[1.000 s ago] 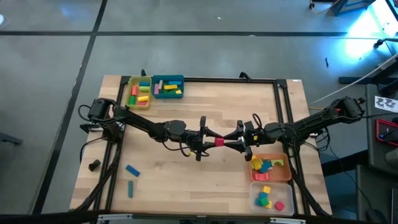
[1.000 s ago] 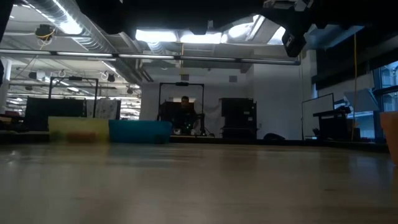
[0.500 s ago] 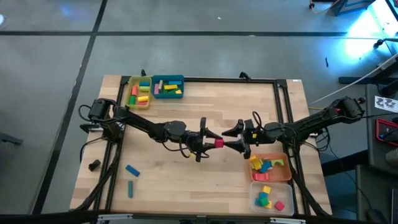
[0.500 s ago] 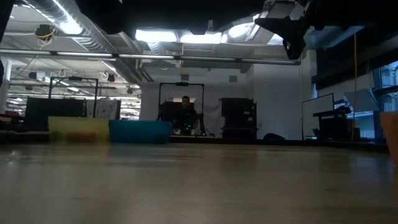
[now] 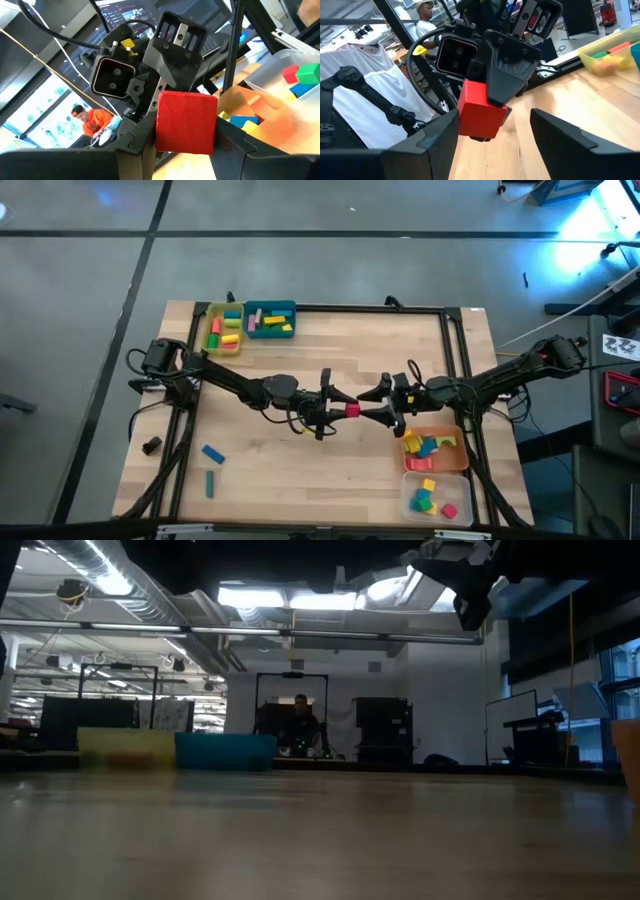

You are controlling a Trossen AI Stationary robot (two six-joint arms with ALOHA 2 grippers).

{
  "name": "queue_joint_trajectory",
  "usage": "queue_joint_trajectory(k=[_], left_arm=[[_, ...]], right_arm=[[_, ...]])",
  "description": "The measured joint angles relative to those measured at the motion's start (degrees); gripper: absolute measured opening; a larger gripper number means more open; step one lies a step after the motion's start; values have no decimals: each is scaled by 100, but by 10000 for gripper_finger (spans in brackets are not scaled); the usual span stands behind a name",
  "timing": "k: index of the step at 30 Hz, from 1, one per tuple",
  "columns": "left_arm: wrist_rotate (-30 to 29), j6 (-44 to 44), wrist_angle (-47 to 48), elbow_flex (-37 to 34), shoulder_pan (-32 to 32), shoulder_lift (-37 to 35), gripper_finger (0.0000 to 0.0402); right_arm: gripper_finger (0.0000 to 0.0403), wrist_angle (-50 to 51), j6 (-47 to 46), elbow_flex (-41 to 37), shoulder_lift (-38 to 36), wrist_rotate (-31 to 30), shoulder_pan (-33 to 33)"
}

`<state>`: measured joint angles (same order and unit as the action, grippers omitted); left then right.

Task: Sort blocks by size
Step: Put the red square block into the transparent bin

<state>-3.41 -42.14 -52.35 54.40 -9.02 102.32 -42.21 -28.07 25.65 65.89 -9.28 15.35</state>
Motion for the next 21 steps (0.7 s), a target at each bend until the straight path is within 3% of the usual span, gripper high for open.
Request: queue_joint_trajectory(k=[12,21], left_arm=[[20,6,-63,0,85,0,131],[14,17,168,5,18,-33,131]], right_arm=[[244,-360,-16,21,261,-15,-2],[243,-226,400,671,876,289,-2]])
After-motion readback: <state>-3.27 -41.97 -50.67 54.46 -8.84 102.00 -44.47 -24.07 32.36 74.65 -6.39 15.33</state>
